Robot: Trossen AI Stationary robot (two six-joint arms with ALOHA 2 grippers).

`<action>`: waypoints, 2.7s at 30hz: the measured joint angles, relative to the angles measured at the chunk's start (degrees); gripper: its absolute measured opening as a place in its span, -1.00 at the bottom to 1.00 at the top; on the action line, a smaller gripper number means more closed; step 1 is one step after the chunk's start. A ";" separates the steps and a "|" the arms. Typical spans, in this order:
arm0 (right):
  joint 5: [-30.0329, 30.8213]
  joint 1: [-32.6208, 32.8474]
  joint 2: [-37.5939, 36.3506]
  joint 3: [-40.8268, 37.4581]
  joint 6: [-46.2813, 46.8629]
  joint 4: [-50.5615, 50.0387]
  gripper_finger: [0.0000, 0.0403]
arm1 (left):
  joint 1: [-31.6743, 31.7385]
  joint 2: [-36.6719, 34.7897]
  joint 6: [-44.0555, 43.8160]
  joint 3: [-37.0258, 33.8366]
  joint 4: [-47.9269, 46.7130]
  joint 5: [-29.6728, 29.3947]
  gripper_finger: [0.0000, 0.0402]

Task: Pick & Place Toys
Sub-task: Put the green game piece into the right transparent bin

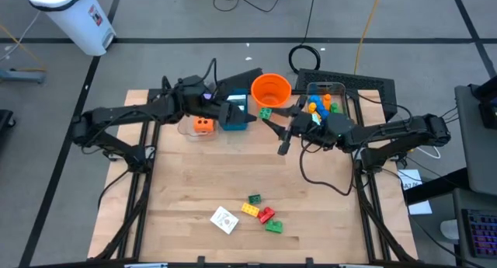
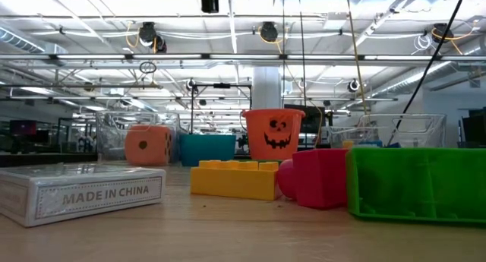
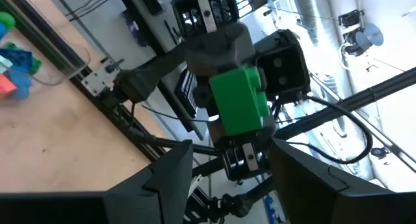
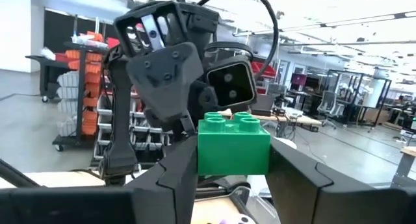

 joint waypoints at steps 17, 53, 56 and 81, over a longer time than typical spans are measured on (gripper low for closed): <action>-0.05 -0.02 0.48 -0.02 -1.09 -1.03 -0.28 | 0.52 7.29 -11.36 -0.02 14.81 4.06 0.05; -0.23 -0.02 0.46 0.09 -2.00 -3.43 -0.27 | 2.71 6.80 -12.98 -0.04 16.87 9.04 -0.23; -0.25 -0.02 0.44 0.09 -2.58 -3.40 -0.28 | 2.99 6.80 -13.06 -0.04 16.85 9.24 -0.37; 4.50 0.00 -1.93 12.97 -5.31 -28.74 -0.02 | 4.06 6.54 -6.17 0.07 12.84 9.00 -0.38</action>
